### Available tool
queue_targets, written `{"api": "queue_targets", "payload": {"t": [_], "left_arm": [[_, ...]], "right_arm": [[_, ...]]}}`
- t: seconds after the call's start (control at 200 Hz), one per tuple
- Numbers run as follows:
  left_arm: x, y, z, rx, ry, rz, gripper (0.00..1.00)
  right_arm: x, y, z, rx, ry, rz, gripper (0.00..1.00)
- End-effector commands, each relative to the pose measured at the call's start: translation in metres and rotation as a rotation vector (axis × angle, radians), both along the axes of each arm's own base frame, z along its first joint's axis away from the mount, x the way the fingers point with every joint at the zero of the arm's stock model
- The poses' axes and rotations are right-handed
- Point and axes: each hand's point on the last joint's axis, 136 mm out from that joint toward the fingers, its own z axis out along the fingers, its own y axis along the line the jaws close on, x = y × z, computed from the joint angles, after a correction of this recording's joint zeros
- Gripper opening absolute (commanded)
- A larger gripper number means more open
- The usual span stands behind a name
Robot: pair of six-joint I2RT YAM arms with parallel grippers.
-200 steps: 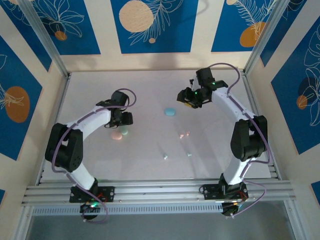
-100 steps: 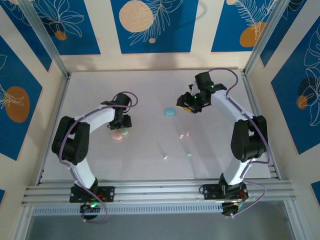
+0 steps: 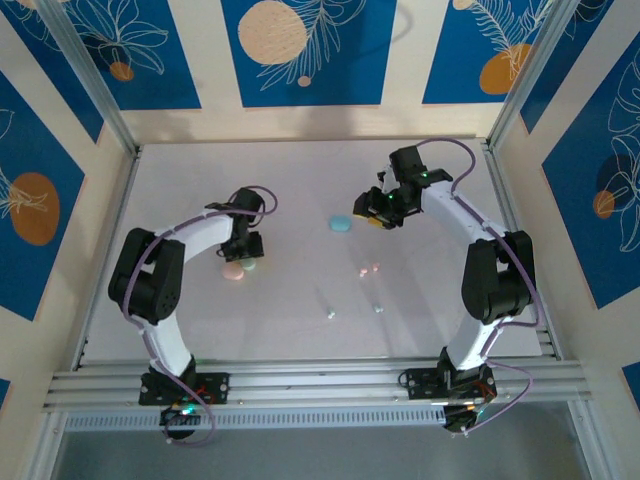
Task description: Insert the wireless bluetooth earbuds into the charging case
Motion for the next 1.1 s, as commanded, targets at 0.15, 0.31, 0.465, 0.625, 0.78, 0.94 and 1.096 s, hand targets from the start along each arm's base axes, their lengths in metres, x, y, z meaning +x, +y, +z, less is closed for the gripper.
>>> {"api": "queue_targets", "payload": {"t": [0.15,0.31,0.465,0.625,0.78,0.94,1.096], "left_arm": [[-0.002,-0.039,0.013,-0.071,0.012,-0.105,0.4],[-0.011,-0.078,0.014,-0.129,0.044,-0.237,0.39],[-0.028,-0.127,0.022,-0.27,0.081,-0.377,0.38],[-0.039,-0.155,0.031,-0.363,0.09,-0.497,0.38],[-0.05,-0.171,0.031,-0.421,0.137,-0.573,0.37],[-0.039,-0.152,0.016,-0.257,0.147,-0.48,0.37],[-0.033,-0.137,0.008,-0.163,0.139,-0.275,0.37]], "right_arm": [[-0.012,-0.007,0.015,0.022,-0.019,0.005,0.5],[-0.015,-0.013,0.015,0.035,-0.019,-0.008,0.5],[-0.02,-0.021,0.01,0.043,-0.014,-0.027,0.5],[-0.024,-0.029,0.006,0.064,-0.012,-0.046,0.5],[-0.027,-0.036,0.004,0.081,-0.013,-0.065,0.5],[-0.028,-0.041,0.004,0.094,-0.012,-0.081,0.5],[-0.027,-0.042,0.007,0.101,-0.024,-0.084,0.5]]}}
